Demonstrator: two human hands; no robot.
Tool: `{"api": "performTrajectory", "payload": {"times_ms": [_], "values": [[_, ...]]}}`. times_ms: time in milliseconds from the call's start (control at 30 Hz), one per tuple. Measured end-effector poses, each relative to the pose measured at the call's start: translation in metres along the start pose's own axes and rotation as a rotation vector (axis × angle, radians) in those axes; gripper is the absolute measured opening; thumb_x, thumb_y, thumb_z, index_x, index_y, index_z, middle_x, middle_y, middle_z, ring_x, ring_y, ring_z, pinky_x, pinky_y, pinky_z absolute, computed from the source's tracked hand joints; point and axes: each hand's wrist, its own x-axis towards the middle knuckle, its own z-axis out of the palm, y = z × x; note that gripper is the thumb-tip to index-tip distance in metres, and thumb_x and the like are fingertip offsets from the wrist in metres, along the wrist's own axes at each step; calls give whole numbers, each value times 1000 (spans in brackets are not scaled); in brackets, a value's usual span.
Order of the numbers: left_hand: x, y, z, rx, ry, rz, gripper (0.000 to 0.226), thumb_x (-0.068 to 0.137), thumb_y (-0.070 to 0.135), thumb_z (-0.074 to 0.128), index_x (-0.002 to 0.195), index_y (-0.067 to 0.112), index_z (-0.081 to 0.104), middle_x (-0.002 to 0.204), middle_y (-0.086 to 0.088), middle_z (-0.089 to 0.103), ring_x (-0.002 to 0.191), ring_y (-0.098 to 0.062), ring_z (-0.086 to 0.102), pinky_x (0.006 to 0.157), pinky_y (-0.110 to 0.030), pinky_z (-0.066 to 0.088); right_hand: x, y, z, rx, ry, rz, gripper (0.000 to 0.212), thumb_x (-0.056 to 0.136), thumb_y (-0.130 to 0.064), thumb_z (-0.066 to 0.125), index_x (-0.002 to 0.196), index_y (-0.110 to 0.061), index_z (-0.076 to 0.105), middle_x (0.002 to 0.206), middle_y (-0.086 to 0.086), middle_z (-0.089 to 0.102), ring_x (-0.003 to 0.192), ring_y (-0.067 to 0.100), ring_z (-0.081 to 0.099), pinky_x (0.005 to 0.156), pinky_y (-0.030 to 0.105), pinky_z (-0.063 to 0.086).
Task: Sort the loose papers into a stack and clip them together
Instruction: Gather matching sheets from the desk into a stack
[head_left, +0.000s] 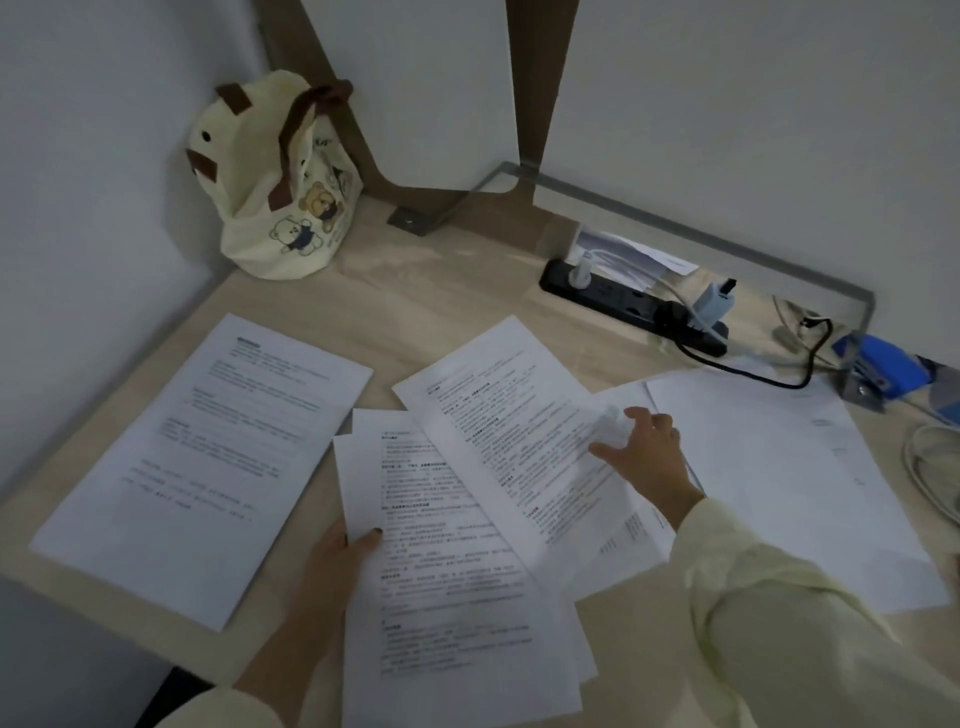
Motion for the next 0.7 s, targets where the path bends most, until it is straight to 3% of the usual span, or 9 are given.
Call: {"api": "performTrajectory", "payload": {"times_ms": [133,233,300,367,433,500,567,700], "values": [[0,0,0,18,-5,-2,33,89,16,57,121,8,59,115,-12,65,106,-32,61,98,-48,45,6,6,7,-106,-44,24,78,76,-38,71,135,-6,33,136,20,36,128,38,32,106,42,29],[1,0,-1,37,-15,3,31,89,18,58,118,9,61,113,-11,67,103,-32,62,97,-51,46,8,12,8,-125,-72,54,69,75,-43,70,126,-5,41,127,16,46,121,35,39,99,41,35],[1,-1,-2,75,-24,7,29,89,20,57,116,12,62,112,-10,68,101,-32,64,95,-53,47,8,14,6,-179,-122,43,50,79,-45,64,110,-7,52,112,14,56,110,33,47,90,39,40],[2,-2,-2,73,-24,5,30,89,20,57,117,11,61,113,-11,67,102,-32,63,95,-53,47,3,13,4,-61,-189,45,24,86,-36,57,82,-12,54,95,11,58,92,29,53,79,36,43],[1,0,-2,70,-19,10,32,89,20,58,118,8,61,115,-13,66,104,-33,62,97,-52,46,-6,14,5,185,-260,47,27,89,-22,55,65,-14,45,79,9,54,75,24,52,68,31,43],[0,0,-1,69,-17,6,30,89,16,57,117,5,61,113,-13,66,103,-33,62,93,-46,48,-27,15,8,325,-356,34,29,89,-13,54,63,-12,43,67,6,53,62,20,53,58,26,45],[-1,0,-2,54,-18,8,28,90,11,56,116,4,61,111,-12,66,100,-29,62,86,-38,50,-53,21,19,302,-444,-10,27,89,-8,54,63,-11,47,60,2,56,51,13,56,52,21,47],[1,5,3,-28,25,-12,36,94,21,48,126,5,52,121,-7,57,118,-34,51,98,-42,41,-96,36,49,217,-548,-90,13,87,-8,53,79,-1,60,67,6,67,58,16,65,62,26,53]]}}
